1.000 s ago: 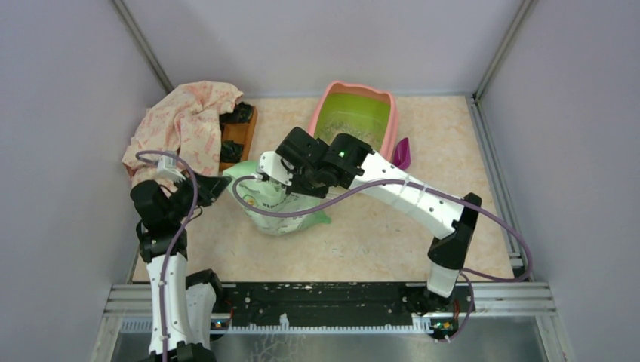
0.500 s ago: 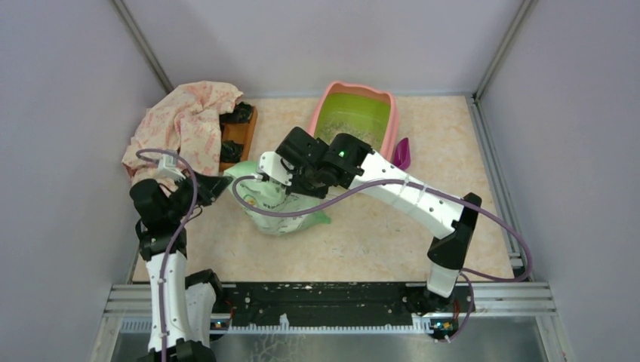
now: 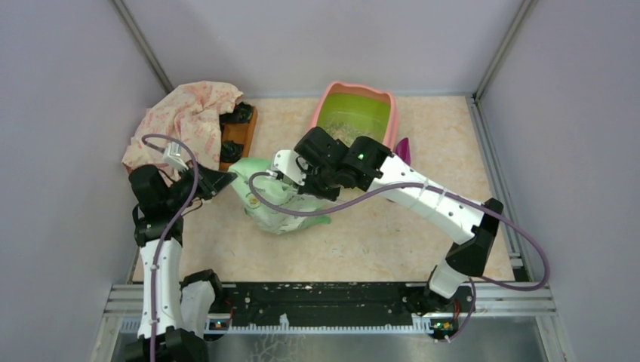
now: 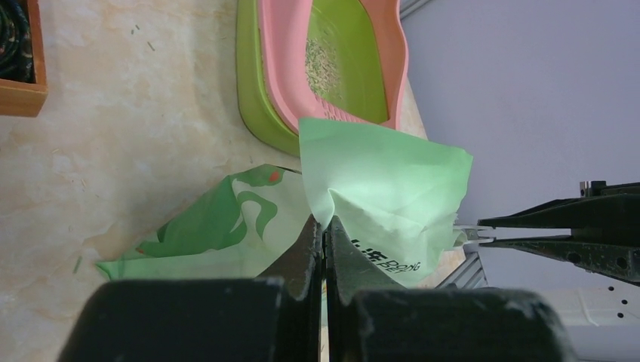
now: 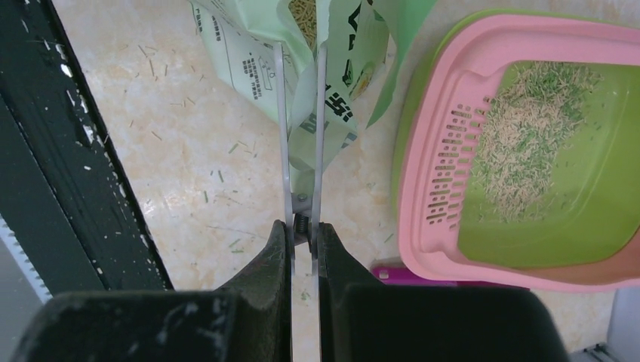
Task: Fill the litter box with clean litter
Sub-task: Clamp the cat litter bag at the center of the board.
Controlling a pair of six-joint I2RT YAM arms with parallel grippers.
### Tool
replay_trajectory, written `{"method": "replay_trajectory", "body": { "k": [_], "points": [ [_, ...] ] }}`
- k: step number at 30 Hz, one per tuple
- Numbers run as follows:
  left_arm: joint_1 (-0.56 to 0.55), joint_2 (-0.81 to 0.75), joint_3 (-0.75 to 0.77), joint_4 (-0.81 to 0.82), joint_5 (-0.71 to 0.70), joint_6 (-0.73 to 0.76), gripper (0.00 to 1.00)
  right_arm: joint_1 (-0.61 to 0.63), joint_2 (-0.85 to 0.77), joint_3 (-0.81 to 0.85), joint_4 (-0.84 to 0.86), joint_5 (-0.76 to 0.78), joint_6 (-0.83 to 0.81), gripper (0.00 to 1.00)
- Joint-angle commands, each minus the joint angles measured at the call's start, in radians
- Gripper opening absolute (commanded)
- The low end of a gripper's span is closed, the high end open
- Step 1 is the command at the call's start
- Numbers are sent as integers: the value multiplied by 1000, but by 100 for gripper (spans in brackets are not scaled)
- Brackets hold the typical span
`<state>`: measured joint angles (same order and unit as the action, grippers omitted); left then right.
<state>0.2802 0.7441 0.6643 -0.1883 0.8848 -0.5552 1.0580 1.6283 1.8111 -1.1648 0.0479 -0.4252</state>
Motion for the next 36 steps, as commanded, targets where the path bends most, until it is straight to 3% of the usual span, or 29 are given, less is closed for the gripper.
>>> {"method": "replay_trajectory", "body": {
  "k": [1, 13, 16, 20, 29, 36],
  "points": [
    [-7, 16, 87, 35, 36, 23, 1, -43, -59, -9, 69, -100, 9, 0],
    [-27, 96, 177, 18, 85, 42, 1, -87, -42, -11, 64, -161, -6, 0],
    [-28, 98, 179, 22, 92, 40, 1, -87, -40, -14, 66, -147, 1, 31],
    [-29, 99, 175, 27, 95, 38, 1, -87, -51, -30, 85, -125, 6, 49],
    [-30, 99, 161, 80, 130, 3, 1, -87, -100, -17, 209, -100, 15, 67],
    [-37, 97, 152, 100, 144, -11, 2, -87, 28, 114, 273, -217, 7, 70]
  ]
}}
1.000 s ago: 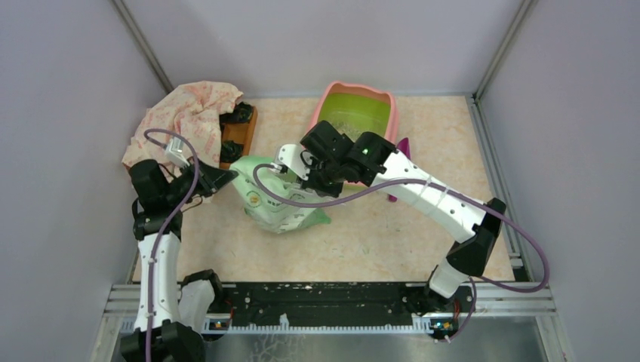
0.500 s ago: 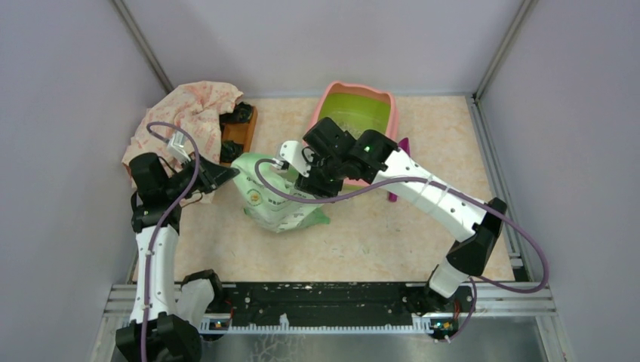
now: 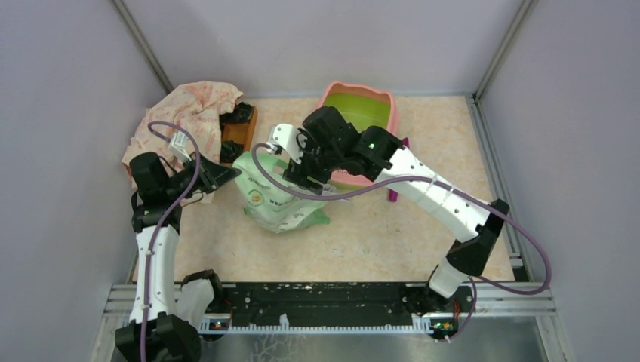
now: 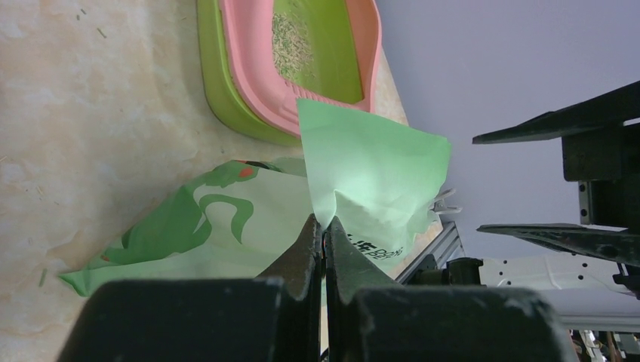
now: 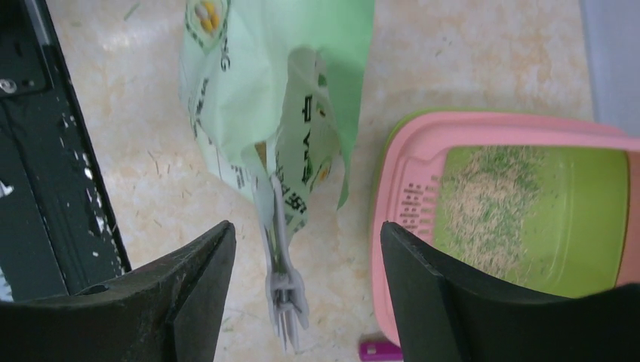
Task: Fill the litter box with clean litter
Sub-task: Clamp the cat litter bag at the center of the board.
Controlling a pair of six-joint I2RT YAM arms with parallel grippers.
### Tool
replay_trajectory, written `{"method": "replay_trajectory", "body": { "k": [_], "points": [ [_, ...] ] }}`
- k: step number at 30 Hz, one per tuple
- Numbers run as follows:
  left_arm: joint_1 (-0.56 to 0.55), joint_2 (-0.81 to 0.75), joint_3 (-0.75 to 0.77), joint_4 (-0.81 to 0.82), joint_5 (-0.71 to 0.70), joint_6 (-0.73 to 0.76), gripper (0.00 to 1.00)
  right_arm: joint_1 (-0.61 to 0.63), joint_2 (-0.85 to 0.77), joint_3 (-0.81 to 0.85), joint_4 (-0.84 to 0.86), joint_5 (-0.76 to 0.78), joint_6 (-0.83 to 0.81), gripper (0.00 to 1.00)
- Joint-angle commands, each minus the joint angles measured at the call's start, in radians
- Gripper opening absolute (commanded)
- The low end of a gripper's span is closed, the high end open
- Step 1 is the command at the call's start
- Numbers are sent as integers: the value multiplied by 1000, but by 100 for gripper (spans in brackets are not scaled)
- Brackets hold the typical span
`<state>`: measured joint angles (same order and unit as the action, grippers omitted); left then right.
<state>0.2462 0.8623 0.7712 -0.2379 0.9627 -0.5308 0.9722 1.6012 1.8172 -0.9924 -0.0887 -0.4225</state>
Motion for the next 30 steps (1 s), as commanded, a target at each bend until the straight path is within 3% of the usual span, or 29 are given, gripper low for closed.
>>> {"method": "replay_trajectory", "body": {
  "k": [1, 6, 15, 18, 21, 23, 24, 30],
  "points": [
    [-3, -21, 46, 149, 66, -35, 2, -4, 78, 126, 101, -104, 4, 69],
    [-7, -24, 48, 149, 68, -34, 2, -40, 176, 210, 90, -276, 26, 67],
    [-12, -31, 41, 169, 81, -41, 3, -73, 315, 309, 54, -424, 42, 64],
    [-14, -30, 35, 176, 85, -44, 3, -75, 347, 339, 41, -494, 44, 53],
    [-16, -25, 25, 188, 88, -44, 4, -79, 357, 345, 43, -576, 56, 28],
    [-17, -13, 13, 206, 97, -50, 5, -82, 358, 338, 45, -626, 64, 5],
    [-18, -5, 8, 217, 103, -55, 5, -82, 356, 332, 46, -631, 70, 0],
    [-62, 61, 12, 318, 173, -103, 9, -82, 237, 179, 113, -561, 100, 0]
  ]
}}
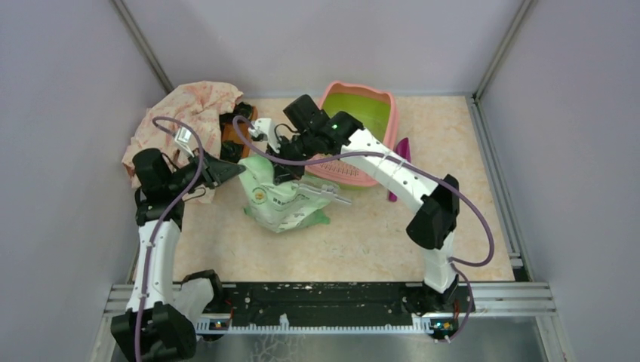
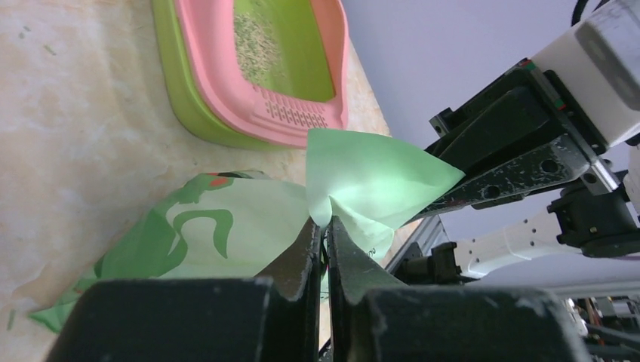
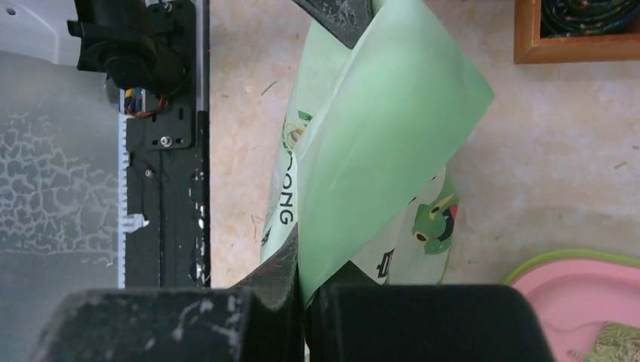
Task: Fill the litter box with clean litter
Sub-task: Clamp the cat litter bag at the center of the board.
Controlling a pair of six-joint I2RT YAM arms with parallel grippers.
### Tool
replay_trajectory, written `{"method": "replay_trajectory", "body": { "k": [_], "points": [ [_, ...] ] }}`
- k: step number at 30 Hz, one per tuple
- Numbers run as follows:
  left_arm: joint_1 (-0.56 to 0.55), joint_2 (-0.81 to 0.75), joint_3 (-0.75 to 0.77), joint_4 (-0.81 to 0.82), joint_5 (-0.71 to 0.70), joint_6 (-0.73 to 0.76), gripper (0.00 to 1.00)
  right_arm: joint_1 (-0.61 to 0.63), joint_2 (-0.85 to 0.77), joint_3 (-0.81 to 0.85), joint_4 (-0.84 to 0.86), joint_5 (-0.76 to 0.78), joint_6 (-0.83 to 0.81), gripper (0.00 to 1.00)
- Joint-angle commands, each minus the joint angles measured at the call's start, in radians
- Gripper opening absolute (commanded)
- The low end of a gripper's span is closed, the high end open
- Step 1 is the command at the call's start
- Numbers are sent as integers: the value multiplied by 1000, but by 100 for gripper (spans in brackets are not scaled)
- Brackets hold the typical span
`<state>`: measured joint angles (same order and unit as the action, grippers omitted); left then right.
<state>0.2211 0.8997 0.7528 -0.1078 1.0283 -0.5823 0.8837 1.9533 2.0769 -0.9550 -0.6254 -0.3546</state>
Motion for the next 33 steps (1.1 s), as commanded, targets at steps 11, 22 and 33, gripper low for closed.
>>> {"method": "replay_trajectory", "body": {
  "k": [11, 22, 33],
  "points": [
    [-260, 97, 86, 142, 39, 0, 13, -16, -290, -248, 121, 85, 50, 0],
    [-307, 113, 116, 84, 40, 131, 49, -43, -253, -209, 108, 72, 36, 0],
    [-309, 120, 21, 100, 54, 196, 52, -77, -216, -154, 108, 40, 34, 0]
  ]
}}
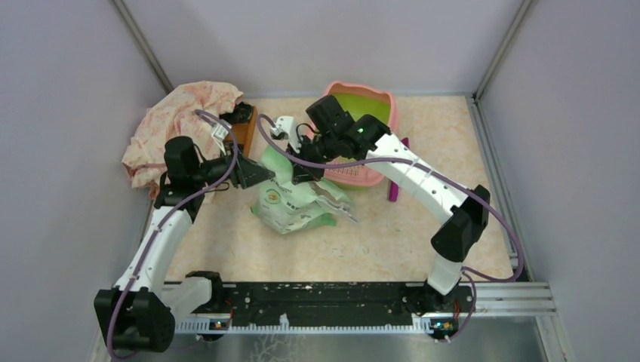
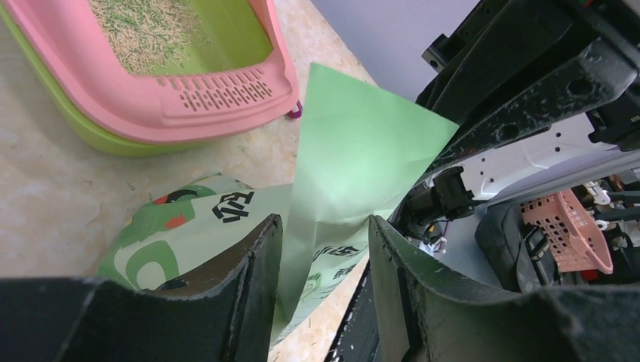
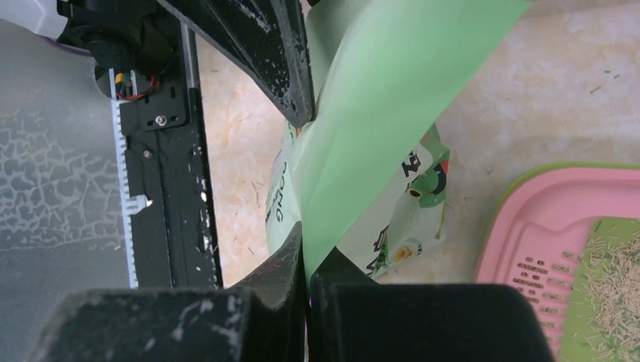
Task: Fill the litter box with clean litter
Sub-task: Clamp the cat litter bag at the center of the board.
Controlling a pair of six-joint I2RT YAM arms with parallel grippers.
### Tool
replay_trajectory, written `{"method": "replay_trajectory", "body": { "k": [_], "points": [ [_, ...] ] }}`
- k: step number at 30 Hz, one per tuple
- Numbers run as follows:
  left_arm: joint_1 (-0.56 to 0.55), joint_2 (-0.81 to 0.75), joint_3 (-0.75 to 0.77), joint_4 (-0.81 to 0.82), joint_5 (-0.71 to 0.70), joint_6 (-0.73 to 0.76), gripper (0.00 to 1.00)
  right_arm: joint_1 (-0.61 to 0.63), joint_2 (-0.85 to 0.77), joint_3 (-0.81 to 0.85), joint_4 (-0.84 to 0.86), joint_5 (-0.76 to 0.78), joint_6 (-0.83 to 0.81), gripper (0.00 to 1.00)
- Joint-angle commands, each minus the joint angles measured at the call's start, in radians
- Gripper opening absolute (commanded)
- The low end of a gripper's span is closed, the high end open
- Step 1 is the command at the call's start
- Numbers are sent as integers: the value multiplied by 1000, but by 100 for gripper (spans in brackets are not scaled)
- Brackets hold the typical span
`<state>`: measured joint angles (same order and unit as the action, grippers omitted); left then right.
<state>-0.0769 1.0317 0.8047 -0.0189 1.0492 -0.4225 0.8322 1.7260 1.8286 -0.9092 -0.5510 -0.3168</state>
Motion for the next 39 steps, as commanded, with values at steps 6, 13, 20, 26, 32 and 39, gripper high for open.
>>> {"method": "replay_trajectory", "body": {
  "k": [6, 13, 20, 26, 32, 39],
  "points": [
    [-11, -21, -64, 59, 20, 13, 55, -28, 93, 217, 22, -55, -8, 0],
    [-8, -88, -125, 84, -71, -32, 6, -27, 119, 243, 29, -88, -1, 0],
    [69, -187, -158, 52, -157, -67, 0, -28, 106, 217, 35, -51, 2, 13],
    [195, -215, -180, 46, -115, -90, 0, -40, 9, 136, 90, 31, 22, 42],
    [235, -212, -207, 88, -78, -124, 1, -74, -152, -18, 196, 120, 89, 51],
    [255, -183, -200, 72, -79, -112, 2, -71, -402, -281, 253, 158, 82, 58]
  ]
}}
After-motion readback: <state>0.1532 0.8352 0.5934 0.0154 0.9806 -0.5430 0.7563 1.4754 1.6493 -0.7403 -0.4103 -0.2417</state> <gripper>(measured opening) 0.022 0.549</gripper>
